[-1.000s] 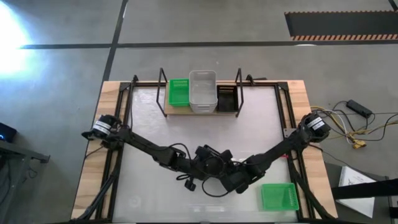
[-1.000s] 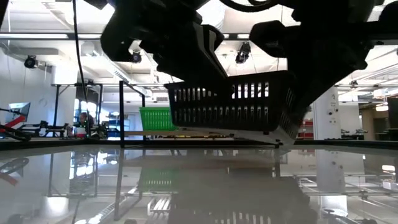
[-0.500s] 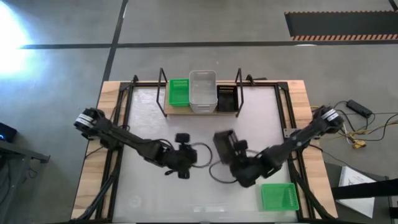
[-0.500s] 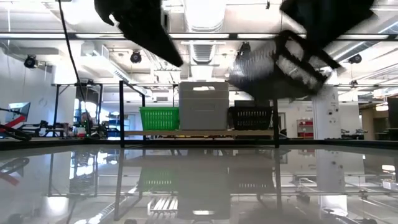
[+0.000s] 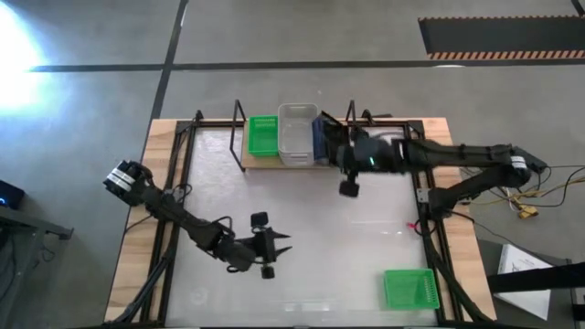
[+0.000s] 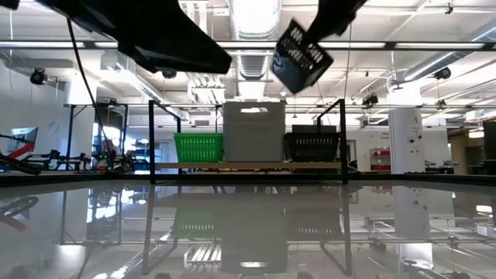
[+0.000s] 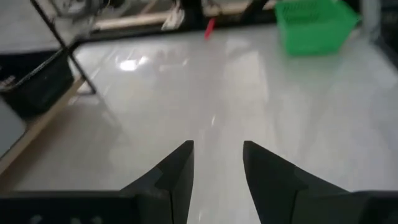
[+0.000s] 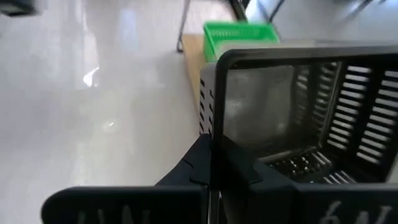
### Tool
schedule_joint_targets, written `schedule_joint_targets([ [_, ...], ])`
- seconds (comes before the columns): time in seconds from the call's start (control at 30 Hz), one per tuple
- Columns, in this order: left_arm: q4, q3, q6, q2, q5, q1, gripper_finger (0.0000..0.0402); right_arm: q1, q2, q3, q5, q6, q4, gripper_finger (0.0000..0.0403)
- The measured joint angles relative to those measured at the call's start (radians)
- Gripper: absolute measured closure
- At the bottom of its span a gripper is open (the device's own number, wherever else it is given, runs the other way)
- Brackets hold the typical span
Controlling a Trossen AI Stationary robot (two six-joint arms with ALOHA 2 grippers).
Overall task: Stack baskets on shelf by color
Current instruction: Stack the black bin on the stacked black bins on the shelf
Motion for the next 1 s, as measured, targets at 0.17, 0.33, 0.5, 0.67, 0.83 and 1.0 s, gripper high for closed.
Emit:
schedule_joint_targets([
  [0.17,0.154,-0.063,0.030,0.000,-0.001,-0.005,0.0279,-0.211,0.055,-0.001,-0.132,-0.034,-0.050,0.0394],
  [0.33,0.162,-0.064,0.031,0.000,-0.001,-0.005,0.0279,-0.290,0.132,-0.001,-0.137,-0.083,-0.101,0.0394],
  [0.5,0.160,-0.064,0.031,0.000,-0.001,-0.005,0.0279,-0.297,0.226,0.002,-0.141,-0.126,-0.145,0.0394],
  [0.67,0.160,-0.064,0.031,0.000,-0.001,-0.005,0.0278,-0.297,0.319,0.068,-0.140,-0.140,-0.254,0.0394],
  [0.83,0.160,-0.064,0.039,0.000,0.000,-0.005,0.0278,-0.297,0.398,0.167,-0.136,-0.153,-0.361,0.0394],
  [1.0,0.159,-0.066,0.039,0.000,0.000,-0.005,0.0278,-0.297,0.462,0.249,-0.128,-0.156,-0.414,0.0394],
])
